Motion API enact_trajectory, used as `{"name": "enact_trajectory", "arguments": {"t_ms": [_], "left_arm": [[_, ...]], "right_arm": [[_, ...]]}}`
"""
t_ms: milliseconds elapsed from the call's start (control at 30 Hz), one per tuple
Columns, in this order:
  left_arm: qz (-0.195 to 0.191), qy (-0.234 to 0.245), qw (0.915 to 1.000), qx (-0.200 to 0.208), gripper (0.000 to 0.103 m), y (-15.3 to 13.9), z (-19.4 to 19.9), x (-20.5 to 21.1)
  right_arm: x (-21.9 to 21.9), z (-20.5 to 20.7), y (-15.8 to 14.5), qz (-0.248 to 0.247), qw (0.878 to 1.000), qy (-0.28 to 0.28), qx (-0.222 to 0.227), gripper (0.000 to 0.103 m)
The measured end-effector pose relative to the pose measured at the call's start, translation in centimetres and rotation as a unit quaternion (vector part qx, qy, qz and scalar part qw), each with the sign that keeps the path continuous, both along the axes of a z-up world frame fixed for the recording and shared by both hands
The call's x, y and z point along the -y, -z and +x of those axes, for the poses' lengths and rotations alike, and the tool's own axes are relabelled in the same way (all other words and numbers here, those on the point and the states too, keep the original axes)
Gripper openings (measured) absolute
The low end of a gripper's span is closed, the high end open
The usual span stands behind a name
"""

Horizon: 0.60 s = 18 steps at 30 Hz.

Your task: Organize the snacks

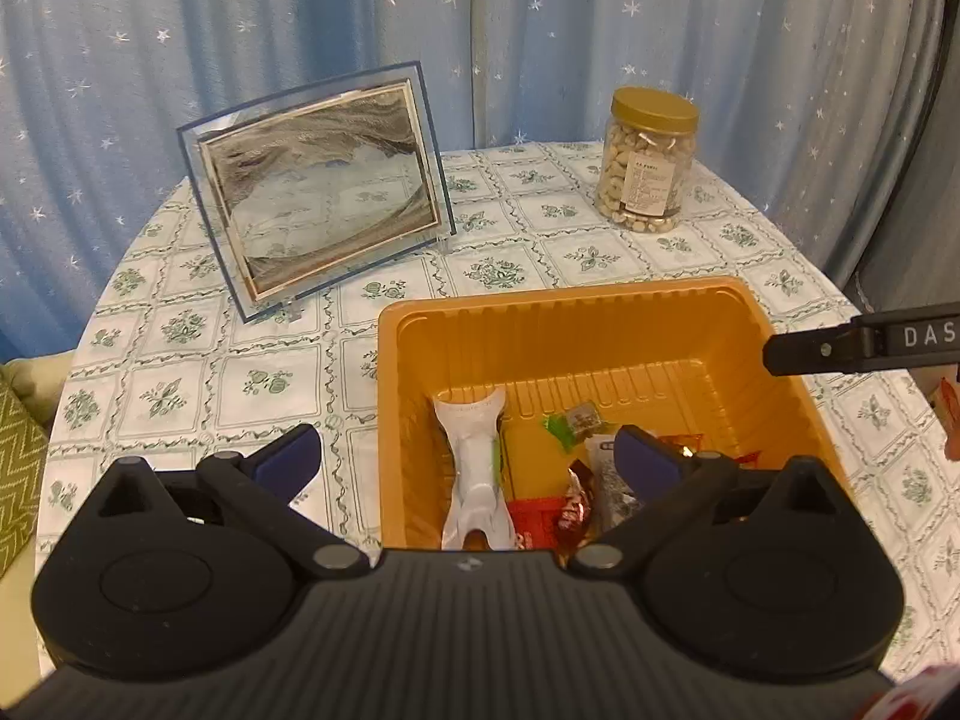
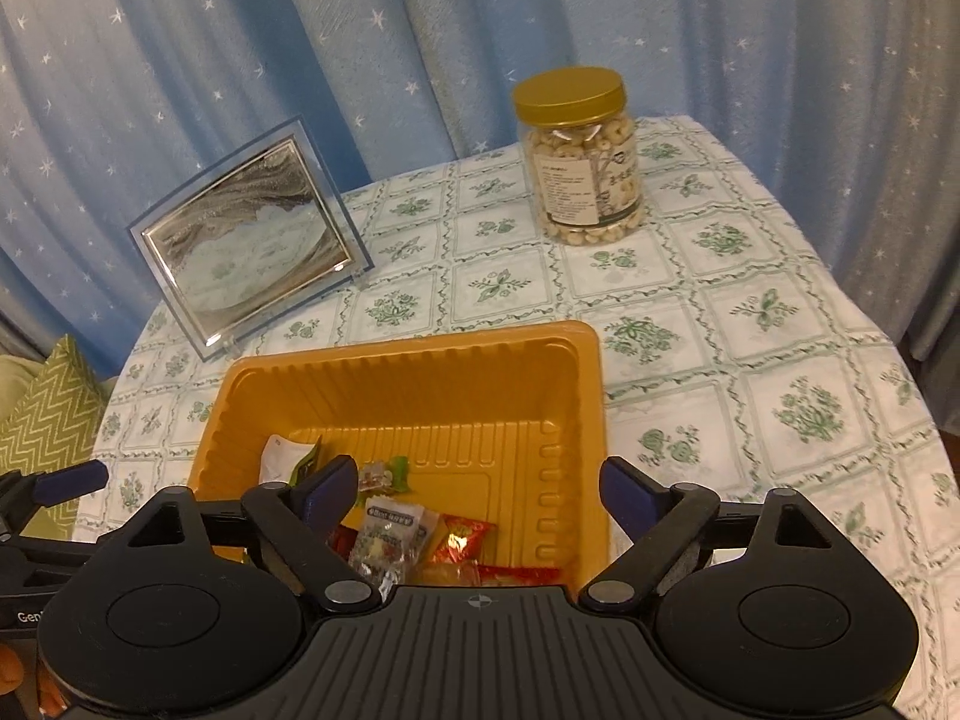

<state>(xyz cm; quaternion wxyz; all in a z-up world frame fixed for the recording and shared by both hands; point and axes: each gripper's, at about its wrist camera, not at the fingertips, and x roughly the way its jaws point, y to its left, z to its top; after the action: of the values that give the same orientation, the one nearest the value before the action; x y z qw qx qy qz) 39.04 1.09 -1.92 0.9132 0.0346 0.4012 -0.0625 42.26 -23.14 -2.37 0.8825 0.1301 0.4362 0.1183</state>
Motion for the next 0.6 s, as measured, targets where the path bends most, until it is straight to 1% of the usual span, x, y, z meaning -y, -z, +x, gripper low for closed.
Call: {"name": "enact_trajectory", "arguments": {"t_ms": [267, 400, 600], "left_arm": [[-0.013, -0.017, 0.9997, 0.013, 0.103, -1.9, -3.7, 0.1], [-0.018, -0.018, 0.9994, 0.025, 0.103, -3.3, -6.6, 0.2], [-0.025, -0.042, 0.9983, 0.033, 0.103, -5.2, -10.7, 0.0]], "right_arm": [[0.1, -3.9, -2.4, -0.001, 1.000, 0.000, -0.005, 0.088], [0.2, -6.2, -3.5, 0.004, 1.000, 0.000, -0.004, 0.088], [0.4, -9.8, -4.7, 0.007, 1.000, -0.001, 0.000, 0.088]]}}
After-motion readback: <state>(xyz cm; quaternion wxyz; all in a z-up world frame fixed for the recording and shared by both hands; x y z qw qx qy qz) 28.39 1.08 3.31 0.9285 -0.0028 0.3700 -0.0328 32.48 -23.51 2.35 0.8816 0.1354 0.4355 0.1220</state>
